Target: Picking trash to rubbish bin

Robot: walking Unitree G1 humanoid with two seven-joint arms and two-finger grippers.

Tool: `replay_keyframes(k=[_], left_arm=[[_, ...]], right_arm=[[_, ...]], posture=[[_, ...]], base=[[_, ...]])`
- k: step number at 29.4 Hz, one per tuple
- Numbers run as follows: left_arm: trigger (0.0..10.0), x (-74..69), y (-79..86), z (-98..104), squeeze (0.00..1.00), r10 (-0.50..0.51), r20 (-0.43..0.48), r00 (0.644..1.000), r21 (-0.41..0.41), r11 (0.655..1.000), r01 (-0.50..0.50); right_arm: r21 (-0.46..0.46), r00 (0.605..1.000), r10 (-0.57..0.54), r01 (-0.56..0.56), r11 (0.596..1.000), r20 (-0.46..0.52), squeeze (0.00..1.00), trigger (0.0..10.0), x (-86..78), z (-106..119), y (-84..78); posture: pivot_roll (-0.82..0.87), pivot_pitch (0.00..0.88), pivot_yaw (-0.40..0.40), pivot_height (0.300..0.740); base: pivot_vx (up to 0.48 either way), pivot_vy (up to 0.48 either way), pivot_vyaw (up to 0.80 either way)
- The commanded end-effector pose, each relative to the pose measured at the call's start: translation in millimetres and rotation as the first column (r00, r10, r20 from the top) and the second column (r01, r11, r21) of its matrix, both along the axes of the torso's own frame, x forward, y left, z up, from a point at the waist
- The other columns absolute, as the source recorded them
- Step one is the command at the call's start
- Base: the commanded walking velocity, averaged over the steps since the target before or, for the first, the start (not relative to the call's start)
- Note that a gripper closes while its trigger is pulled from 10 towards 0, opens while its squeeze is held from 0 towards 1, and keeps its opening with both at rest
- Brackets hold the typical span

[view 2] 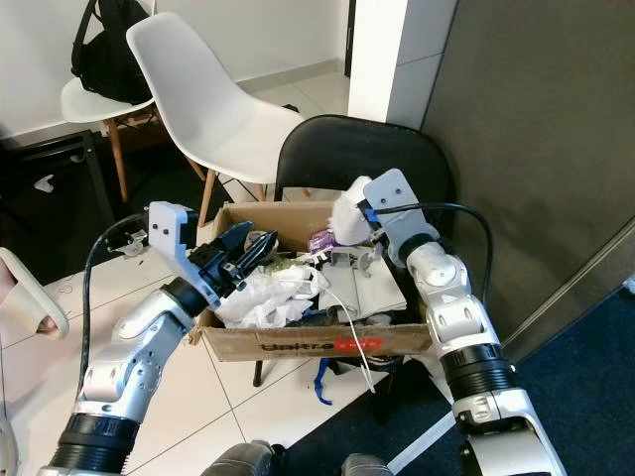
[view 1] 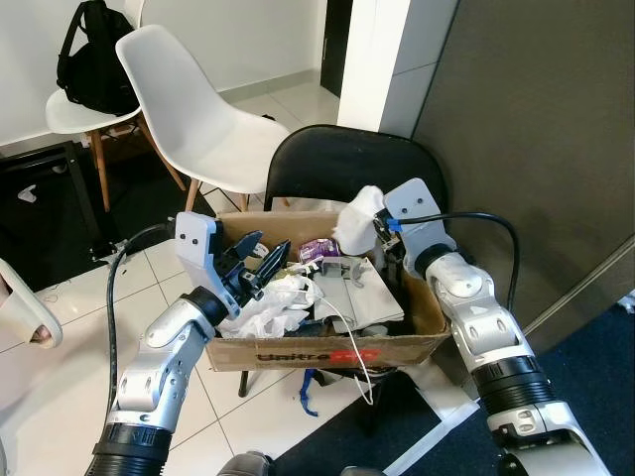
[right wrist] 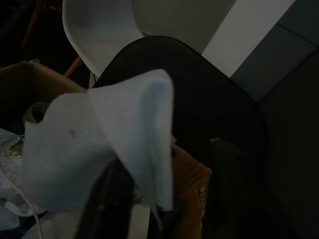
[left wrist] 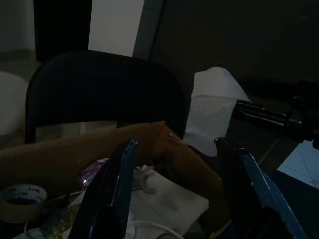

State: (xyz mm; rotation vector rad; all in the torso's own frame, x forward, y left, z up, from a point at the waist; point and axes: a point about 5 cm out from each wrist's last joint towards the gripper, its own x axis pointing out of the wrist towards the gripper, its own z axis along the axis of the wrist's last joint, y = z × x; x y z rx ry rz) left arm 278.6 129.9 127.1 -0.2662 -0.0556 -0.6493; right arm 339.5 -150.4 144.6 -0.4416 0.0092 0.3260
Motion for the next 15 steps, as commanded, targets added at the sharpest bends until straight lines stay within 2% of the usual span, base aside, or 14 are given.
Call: replay_keyframes(k=[1, 10, 12, 13, 15], left_arm=[[10.0, -1.9, -1.3, -0.8, 0.00, -0.013, -0.006, 1.000, -0.005, 1.000, 0.013], [10.0, -1.5, -1.2, 0.0, 0.00, -0.013, -0.007, 1.000, -0.005, 1.000, 0.013], [10.0, -1.5, -1.1, 0.0, 0.00, -0.013, -0.007, 1.000, -0.004, 1.000, 0.013], [10.0, -1.5, -1.1, 0.0, 0.00, -0.013, -0.007, 1.000, -0.004, 1.000, 0.013], [10.0, -1.5, -1.0, -0.1, 0.00, -0.012, -0.007, 1.000, -0.002, 1.000, 0.012]], right_arm=[[0.016, 1.000, -0.013, 0.013, 1.000, -0.005, 1.00, 10.0, -0.1, -2.2, -0.3], [0.059, 0.999, -0.026, 0.028, 0.998, -0.034, 1.00, 10.0, 1.0, -2.3, -1.4], [0.142, 0.996, -0.049, 0.059, 0.988, -0.074, 1.00, 10.0, 2.8, -0.9, -2.5], [0.142, 0.996, -0.049, 0.059, 0.988, -0.074, 1.00, 10.0, 2.8, -0.9, -2.5], [0.213, 0.994, -0.064, 0.082, 0.974, -0.088, 0.23, 10.0, 5.1, 5.3, -2.1]], posture=[[-0.02, 0.000, -0.040, 0.740], [-0.02, 0.000, -0.041, 0.740], [-0.02, 0.000, -0.041, 0.740], [-0.02, 0.000, -0.041, 0.740], [-0.02, 0.000, -0.041, 0.740]], base=[[0.000, 0.000, 0.00], [0.000, 0.000, 0.00], [0.000, 0.000, 0.00], [0.000, 0.000, 0.00], [0.000, 0.000, 0.00]])
